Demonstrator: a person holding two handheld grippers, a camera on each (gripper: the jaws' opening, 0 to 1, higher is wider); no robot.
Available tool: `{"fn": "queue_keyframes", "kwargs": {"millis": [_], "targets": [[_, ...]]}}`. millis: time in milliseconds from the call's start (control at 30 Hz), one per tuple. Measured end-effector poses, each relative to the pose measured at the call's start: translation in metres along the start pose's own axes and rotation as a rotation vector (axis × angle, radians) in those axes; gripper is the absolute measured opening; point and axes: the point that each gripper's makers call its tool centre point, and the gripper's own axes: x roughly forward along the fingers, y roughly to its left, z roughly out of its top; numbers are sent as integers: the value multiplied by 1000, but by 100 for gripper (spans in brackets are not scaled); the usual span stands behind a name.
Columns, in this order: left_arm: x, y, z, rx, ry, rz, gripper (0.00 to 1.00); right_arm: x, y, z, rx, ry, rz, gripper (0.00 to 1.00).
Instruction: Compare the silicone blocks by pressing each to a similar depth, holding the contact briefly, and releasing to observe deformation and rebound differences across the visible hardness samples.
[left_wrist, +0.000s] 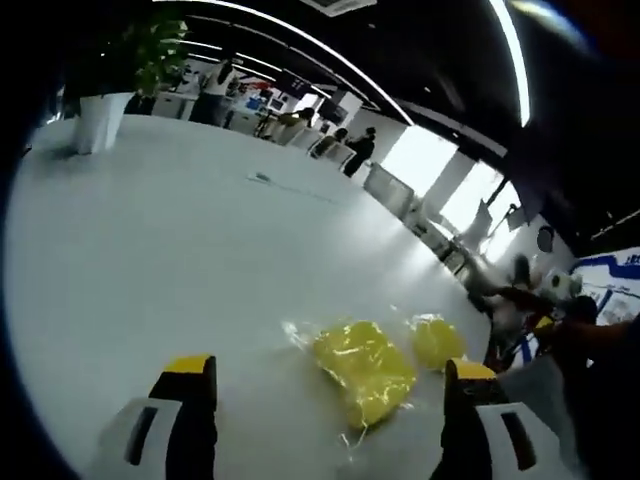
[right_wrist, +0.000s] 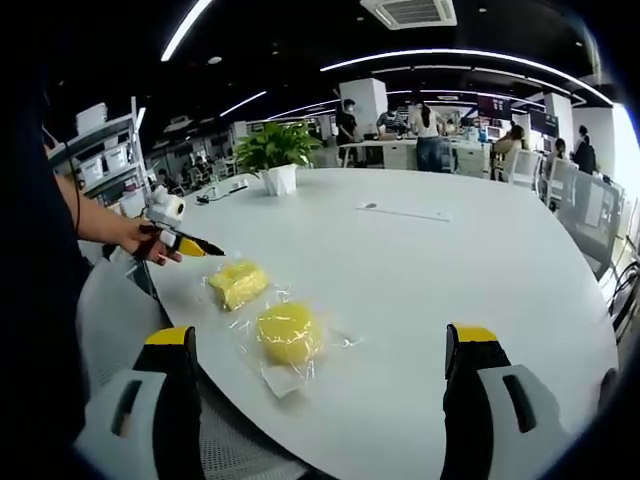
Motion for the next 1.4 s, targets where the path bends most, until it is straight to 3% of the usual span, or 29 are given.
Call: {"fn": "queue_keyframes", "kwargs": {"millis": [100,167,333,800,1100,1400], "targets": [[-14,3,-2,64,-9,7,100,1,-1,0,-6,-2,2,97],[-26,6,4,116,-48,21,100,1,-1,0,-6,1,5,97],[-51,14,8,163,-72,79,100,3,-1,-2,-7,0,6,97],[-101,11,-9,184,-63,142,100,1,-4,-11,-5,6,0,97],[-99,-5,4,215,-59,159,100,-1,-6,-20,1,9,-21,97],[-92,-3,11,210,-60,141,100,-1,-7,-30,1,46,-31,97]]}}
